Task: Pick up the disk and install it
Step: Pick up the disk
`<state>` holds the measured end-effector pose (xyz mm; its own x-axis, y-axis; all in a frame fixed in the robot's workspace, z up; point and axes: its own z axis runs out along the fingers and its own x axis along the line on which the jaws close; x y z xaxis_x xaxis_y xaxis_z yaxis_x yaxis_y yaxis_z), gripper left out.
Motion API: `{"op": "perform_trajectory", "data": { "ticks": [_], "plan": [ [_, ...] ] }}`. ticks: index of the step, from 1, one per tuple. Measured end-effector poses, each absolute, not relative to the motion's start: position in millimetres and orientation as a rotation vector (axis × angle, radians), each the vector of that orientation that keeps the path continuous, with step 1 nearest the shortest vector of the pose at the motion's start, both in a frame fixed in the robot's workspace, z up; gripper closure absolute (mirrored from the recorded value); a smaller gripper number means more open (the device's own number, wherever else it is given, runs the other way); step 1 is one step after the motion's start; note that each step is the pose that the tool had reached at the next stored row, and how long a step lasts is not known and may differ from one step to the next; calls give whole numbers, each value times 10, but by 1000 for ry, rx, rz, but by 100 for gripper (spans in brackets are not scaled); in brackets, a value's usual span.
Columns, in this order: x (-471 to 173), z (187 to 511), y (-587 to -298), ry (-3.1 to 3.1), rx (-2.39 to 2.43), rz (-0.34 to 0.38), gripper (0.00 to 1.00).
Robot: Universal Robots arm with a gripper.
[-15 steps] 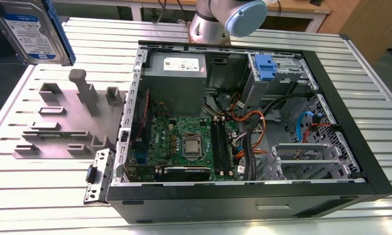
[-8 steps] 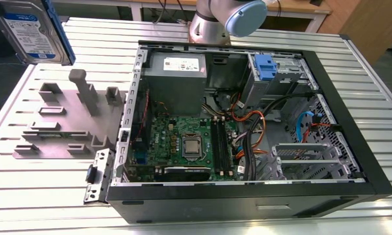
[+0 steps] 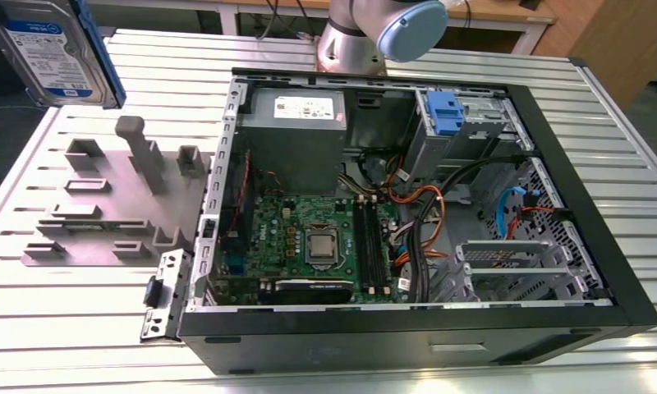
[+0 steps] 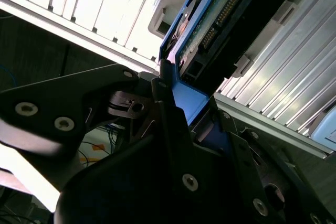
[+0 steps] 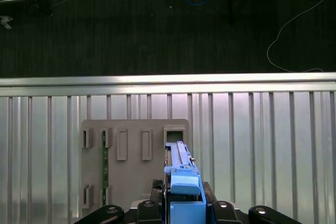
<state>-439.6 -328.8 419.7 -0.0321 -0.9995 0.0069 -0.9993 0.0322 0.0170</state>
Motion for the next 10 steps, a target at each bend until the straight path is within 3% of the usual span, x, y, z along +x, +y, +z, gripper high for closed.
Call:
{"op": "perform_trajectory", "data": {
  "ticks": [10],
  "plan": [
    [-4396, 4252, -3288, -2246, 2173, -12, 63]
  ]
}}
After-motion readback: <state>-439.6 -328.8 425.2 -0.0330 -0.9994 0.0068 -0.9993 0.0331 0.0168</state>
